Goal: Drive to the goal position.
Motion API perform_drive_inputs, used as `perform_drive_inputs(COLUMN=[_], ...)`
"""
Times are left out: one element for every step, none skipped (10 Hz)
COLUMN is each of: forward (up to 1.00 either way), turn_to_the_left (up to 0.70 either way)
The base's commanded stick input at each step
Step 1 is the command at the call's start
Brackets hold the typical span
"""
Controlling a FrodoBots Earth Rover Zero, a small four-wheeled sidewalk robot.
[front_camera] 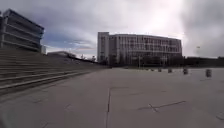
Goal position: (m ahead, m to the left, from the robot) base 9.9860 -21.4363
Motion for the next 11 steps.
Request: perform_drive_inputs(forward=[0.70,0.70,0.70,0.70,0.70,0.70,0.70,0.70,0.70,0.70,0.70], turn_to_the_left=[0.00,0.00,0.00,0.00,0.00,0.00,0.00,0.00,0.00,0.00,0.00])
